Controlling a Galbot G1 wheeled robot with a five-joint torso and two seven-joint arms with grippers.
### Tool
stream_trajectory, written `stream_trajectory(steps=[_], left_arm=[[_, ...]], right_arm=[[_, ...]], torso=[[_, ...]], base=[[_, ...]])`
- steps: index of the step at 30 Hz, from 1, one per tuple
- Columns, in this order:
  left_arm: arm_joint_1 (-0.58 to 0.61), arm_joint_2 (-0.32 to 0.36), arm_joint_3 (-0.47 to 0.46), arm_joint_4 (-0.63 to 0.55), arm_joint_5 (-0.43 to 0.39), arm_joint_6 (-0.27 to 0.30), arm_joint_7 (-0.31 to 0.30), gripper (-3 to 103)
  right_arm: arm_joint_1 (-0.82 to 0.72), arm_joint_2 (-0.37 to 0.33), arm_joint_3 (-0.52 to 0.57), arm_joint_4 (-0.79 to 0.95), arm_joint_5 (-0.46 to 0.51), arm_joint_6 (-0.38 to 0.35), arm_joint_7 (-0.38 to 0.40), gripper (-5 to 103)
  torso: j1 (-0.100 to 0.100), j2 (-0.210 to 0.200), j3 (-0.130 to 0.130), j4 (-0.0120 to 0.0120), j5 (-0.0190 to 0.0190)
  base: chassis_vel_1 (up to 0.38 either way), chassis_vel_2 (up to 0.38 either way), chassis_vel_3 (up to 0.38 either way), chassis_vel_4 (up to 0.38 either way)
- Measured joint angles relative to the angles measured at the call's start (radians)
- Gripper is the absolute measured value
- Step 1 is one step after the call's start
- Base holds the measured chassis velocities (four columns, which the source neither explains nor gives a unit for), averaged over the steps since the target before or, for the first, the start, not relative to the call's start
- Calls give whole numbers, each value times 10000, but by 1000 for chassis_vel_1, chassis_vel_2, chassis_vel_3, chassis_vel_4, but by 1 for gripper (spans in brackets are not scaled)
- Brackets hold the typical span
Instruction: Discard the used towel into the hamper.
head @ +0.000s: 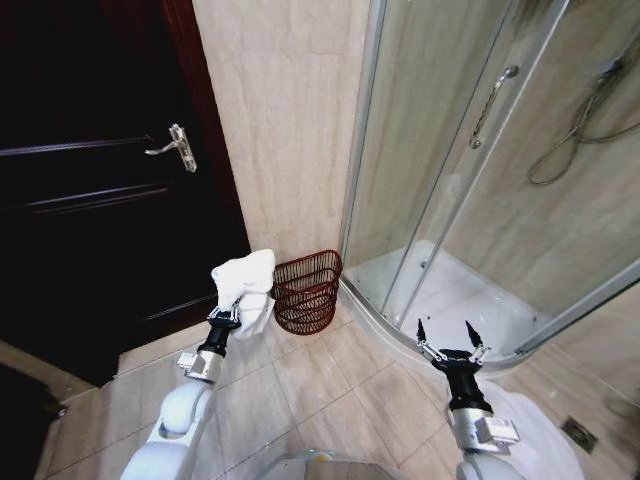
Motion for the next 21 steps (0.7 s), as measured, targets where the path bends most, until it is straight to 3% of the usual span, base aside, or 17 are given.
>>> stream_trajectory(steps=[21], left_arm=[[-108, -36, 92, 217, 141, -374, 271, 7]], right_arm=[[6, 0, 28, -207, -159, -30, 37, 100]], torso=[[11, 24, 12, 0, 0]], base=[[-29, 27, 27, -26]])
